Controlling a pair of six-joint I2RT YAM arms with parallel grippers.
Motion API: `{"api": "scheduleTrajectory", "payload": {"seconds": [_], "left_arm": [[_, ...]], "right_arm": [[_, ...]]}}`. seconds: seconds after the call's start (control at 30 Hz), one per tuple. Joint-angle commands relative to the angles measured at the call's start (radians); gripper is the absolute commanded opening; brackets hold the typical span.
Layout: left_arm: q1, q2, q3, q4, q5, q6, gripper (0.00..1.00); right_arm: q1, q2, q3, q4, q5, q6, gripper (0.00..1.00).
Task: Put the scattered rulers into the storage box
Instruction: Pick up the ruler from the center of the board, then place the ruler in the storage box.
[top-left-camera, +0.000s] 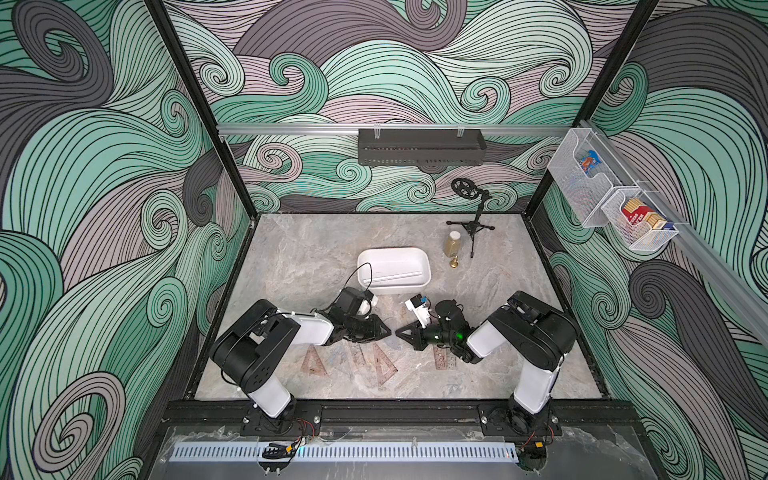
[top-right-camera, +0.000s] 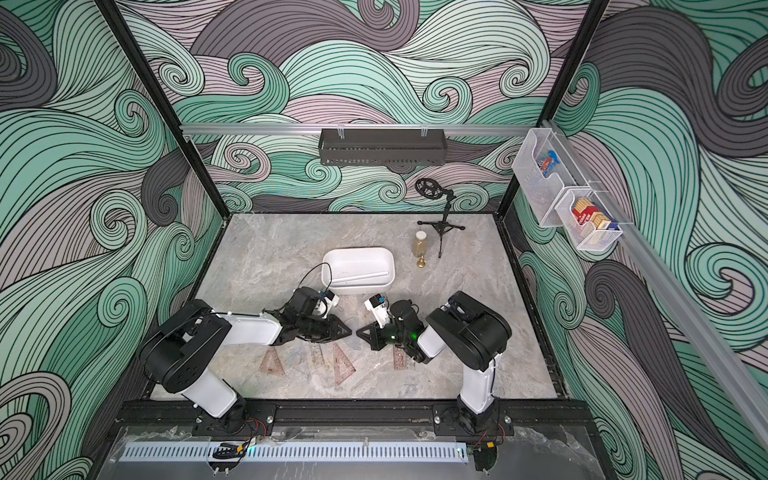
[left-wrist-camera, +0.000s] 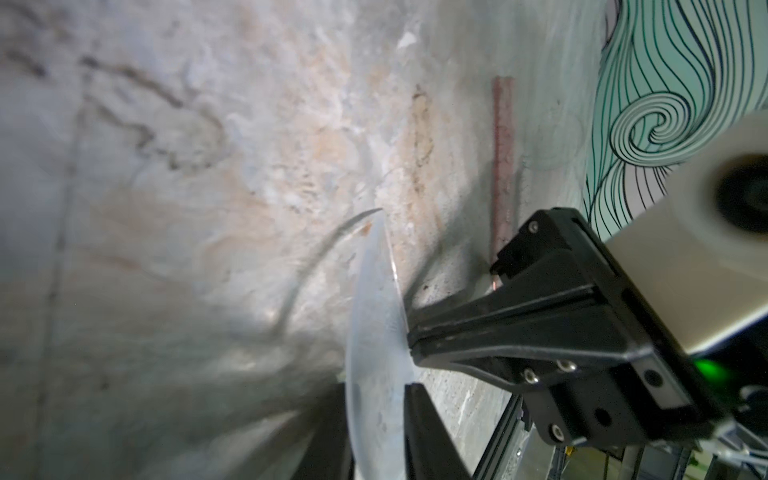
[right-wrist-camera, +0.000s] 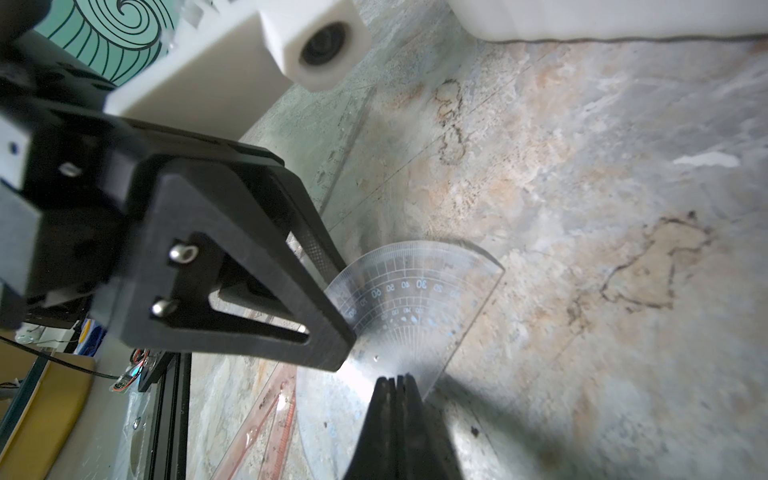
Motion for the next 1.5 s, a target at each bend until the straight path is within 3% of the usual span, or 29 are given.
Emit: {"api": "scheduleTrajectory", "payload": {"seconds": [0.0,0.1,0.33,0.5,0.63,0.83,1.03,1.1,1.13,1.2,1.23,1.3,1.37,1.47], "left_arm": [[-0.006,0.016,-0.003,-0.082,-0.016,0.013,0.11],[-0.004,-0.019,0.015,-0.096,-0.007,0.019,0.00],[0.039,-0.133,0.065,-0.019,0.124,-0.029,0.00],[0.085,-0.193,0.071,0.115,0.226,-0.123,0.00],[0.108,-0.205,0.046,0.286,0.287,-0.239,0.00],[0.114,-0.205,0.036,0.372,0.312,-0.296,0.00],[0.114,-0.205,0.032,0.391,0.316,-0.307,0.00],[0.114,-0.237,0.042,0.358,0.313,-0.279,0.00],[0.115,-0.239,0.051,0.326,0.311,-0.254,0.06],[0.128,-0.248,0.077,0.224,0.297,-0.162,0.39],[0.150,-0.257,0.101,0.128,0.280,-0.091,0.49],[0.216,-0.275,0.149,-0.060,0.240,0.042,0.62],[0.282,-0.286,0.198,-0.214,0.183,0.145,0.70],[0.350,-0.277,0.257,-0.367,0.074,0.237,0.72]], "right_arm": [[-0.018,0.024,-0.020,-0.184,0.010,0.004,0.04],[-0.030,-0.066,0.001,-0.244,-0.011,0.007,0.08],[-0.157,-0.259,0.026,-0.221,-0.227,0.069,0.29],[-0.205,-0.248,0.058,-0.072,-0.367,0.260,0.44],[-0.208,-0.248,0.068,0.071,-0.420,0.412,0.49],[-0.204,-0.221,0.078,0.309,-0.457,0.623,0.40],[-0.204,-0.211,0.109,0.319,-0.450,0.652,0.23],[-0.204,-0.216,0.130,0.259,-0.439,0.625,0.11],[-0.204,-0.220,0.146,0.197,-0.430,0.586,0.07],[-0.203,-0.231,0.204,-0.051,-0.384,0.408,0.05],[-0.204,-0.231,0.251,-0.227,-0.336,0.290,0.05],[-0.206,-0.195,0.337,-0.414,-0.242,0.141,0.04],[-0.211,-0.122,0.436,-0.508,-0.187,0.074,0.01],[-0.203,0.017,0.604,-0.598,-0.130,0.027,0.00]]}}
